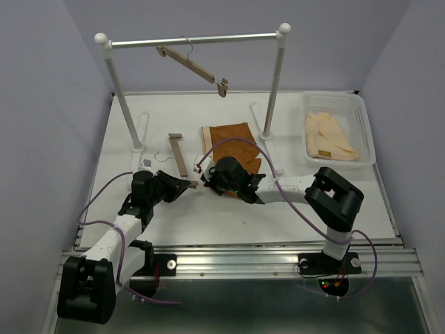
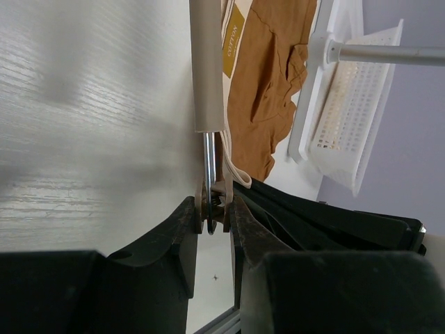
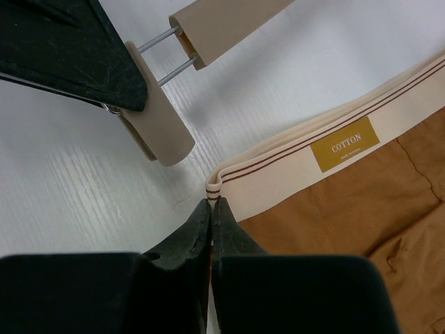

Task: Clip the underwear to the hanger

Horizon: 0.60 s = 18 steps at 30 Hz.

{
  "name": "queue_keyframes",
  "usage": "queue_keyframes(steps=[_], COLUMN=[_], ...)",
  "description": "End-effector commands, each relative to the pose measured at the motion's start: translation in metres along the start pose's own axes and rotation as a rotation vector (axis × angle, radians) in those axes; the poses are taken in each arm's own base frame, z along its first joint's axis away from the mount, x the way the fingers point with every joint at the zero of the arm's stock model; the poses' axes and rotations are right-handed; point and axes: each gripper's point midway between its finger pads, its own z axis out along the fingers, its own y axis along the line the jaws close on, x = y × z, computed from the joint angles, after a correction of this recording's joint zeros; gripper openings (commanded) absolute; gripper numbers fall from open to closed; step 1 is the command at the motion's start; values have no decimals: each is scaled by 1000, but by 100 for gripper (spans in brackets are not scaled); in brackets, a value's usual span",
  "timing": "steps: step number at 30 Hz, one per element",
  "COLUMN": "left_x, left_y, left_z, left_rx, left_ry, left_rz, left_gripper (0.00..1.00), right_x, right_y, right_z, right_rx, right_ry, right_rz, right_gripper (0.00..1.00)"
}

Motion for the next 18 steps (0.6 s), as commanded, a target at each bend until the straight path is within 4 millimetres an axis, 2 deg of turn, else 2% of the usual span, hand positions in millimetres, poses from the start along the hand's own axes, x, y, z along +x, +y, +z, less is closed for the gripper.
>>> queue_keyframes(steps=[1, 6, 10, 18], left_x=[-10, -12, -9, -9], left_y=[-24, -28, -28, -31], left_z=[0, 4, 8, 11], left_rx=[85, 81, 79, 75], left_ry=[-25, -17, 10, 28], left_rz=[2, 3, -2, 0], left_gripper=[0, 0, 0, 0], right_x=[-32, -32, -32, -21], right_y=[8, 11, 22, 18], right_z=[-1, 2, 6, 14], right_rx=[-37, -56, -78, -54], right_ry=[-113, -119, -120, -84], right_rz=[4, -10, -25, -22], right_gripper=[1, 1, 1, 1])
